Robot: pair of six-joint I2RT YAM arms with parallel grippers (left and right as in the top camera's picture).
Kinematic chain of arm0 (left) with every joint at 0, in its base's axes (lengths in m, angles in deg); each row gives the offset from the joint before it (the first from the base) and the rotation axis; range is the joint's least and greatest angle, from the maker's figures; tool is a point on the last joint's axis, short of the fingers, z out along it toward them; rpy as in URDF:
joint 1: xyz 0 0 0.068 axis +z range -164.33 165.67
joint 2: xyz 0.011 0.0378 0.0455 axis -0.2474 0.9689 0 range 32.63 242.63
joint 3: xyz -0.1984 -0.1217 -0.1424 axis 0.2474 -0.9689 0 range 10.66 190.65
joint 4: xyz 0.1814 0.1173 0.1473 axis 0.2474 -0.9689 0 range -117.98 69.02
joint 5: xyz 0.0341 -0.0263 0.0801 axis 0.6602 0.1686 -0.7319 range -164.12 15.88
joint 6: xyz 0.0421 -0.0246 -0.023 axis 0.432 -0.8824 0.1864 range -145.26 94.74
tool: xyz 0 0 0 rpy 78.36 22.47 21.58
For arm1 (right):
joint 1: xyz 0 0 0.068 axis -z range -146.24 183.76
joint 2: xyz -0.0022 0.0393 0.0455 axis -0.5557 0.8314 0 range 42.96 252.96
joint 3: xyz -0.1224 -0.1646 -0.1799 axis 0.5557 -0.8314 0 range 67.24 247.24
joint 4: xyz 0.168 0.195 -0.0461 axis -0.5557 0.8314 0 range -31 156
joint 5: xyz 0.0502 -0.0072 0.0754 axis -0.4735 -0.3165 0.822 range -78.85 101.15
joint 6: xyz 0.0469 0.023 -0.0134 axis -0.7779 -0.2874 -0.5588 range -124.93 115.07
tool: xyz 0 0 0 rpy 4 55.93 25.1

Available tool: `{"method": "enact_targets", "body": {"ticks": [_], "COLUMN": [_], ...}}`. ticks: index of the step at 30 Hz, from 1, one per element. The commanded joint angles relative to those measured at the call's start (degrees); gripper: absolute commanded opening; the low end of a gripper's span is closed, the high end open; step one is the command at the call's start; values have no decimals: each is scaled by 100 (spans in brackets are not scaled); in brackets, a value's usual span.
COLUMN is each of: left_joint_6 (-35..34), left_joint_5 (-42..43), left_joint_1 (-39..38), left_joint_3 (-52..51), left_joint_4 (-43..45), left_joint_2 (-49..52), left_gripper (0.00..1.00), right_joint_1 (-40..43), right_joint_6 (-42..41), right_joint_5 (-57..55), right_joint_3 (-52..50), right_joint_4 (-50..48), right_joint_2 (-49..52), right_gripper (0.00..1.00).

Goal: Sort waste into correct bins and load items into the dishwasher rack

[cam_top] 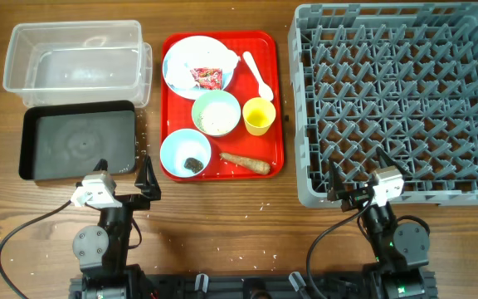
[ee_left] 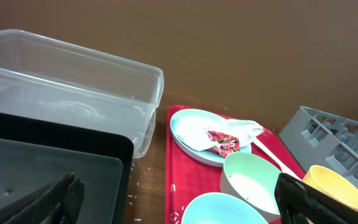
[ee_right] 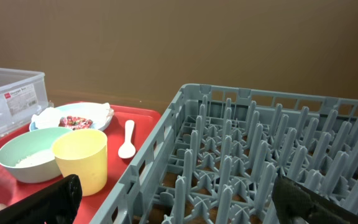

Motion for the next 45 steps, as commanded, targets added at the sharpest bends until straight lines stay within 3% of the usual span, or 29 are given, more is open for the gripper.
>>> {"method": "enact_targets", "body": {"ticks": [1, 40, 45], "left_joint_6": [48, 48, 46], "left_joint_5": [-55, -55, -52], "left_joint_1": [-26, -26, -26], "left_joint_3": [-55, -55, -55], "left_joint_4": [4, 4, 9], "left_joint_2": [92, 92, 92], "left_gripper": [100, 100, 100], "right_joint_1": [2, 2, 2], "right_joint_6": [-37, -37, -367], "right_joint_5": [-98, -96, 431], "right_joint_3": [-9, -9, -7], "right_joint_4": [-15, -35, -483], "right_joint_2": [61, 61, 61], "right_gripper": [100, 100, 100]}}
